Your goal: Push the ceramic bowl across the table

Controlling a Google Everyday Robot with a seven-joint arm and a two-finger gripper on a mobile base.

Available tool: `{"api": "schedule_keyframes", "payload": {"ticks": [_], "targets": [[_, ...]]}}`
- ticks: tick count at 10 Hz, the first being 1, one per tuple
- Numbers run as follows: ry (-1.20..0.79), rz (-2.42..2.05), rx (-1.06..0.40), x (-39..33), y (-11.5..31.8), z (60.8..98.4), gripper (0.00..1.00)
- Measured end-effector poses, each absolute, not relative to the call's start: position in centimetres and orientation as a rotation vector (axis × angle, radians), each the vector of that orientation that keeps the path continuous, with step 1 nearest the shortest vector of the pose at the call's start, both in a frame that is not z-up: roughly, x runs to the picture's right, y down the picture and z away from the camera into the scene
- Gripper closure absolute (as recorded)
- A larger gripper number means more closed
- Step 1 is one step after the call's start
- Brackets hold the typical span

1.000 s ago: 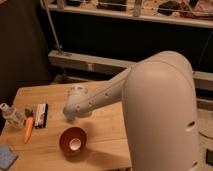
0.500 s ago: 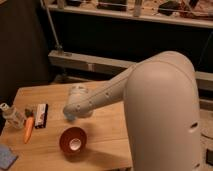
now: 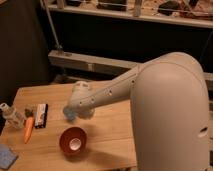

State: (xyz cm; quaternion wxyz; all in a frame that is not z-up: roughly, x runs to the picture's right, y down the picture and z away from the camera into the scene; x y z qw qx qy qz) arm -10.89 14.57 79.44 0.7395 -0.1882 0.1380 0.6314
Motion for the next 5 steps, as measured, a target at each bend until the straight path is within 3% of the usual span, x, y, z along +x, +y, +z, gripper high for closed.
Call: {"api": "schedule_keyframes", "payload": {"ticks": [3,5], "targets": [[0.299,1.377,-0.418,-11.0,14.6,79.4,1.00],[0.291,1.374,-0.501,-11.4,15.9,78.3,1.00]]}}
